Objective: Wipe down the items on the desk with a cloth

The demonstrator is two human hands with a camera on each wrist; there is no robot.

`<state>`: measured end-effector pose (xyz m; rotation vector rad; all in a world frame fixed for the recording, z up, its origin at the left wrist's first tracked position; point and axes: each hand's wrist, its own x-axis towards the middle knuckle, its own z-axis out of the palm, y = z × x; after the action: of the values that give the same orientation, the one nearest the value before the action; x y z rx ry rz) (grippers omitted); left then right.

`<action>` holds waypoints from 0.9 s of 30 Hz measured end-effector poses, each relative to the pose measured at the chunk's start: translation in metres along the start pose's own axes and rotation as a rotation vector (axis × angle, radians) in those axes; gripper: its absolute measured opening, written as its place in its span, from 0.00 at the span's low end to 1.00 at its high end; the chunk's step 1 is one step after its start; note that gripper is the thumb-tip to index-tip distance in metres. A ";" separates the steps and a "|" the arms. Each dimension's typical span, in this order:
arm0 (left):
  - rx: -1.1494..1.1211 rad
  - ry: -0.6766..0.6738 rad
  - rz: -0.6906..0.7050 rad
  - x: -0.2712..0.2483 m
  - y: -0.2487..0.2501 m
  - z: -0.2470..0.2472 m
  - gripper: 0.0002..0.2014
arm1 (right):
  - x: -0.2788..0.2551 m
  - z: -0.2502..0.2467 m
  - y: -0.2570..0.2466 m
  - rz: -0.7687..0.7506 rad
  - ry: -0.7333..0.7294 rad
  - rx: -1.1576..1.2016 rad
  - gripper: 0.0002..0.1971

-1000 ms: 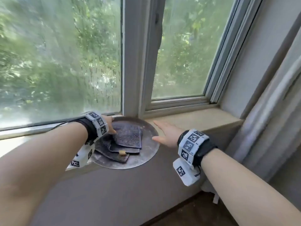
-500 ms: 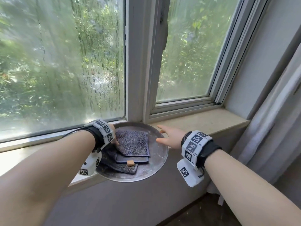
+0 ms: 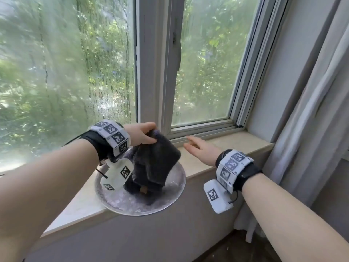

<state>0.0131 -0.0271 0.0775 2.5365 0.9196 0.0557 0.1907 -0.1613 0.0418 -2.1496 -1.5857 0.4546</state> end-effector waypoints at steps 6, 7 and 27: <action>-0.179 -0.059 0.374 -0.008 0.100 -0.012 0.08 | -0.051 -0.042 0.022 -0.047 -0.006 0.408 0.11; -0.178 -0.048 0.408 -0.006 0.118 -0.008 0.08 | -0.064 -0.045 0.031 -0.028 0.027 0.534 0.09; -0.639 -0.589 0.693 -0.053 0.471 0.246 0.34 | -0.430 -0.143 0.243 0.205 0.925 0.957 0.11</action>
<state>0.2995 -0.4773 0.0570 1.9575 -0.2053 -0.1571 0.3344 -0.6547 0.0422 -1.3937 -0.4581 0.1527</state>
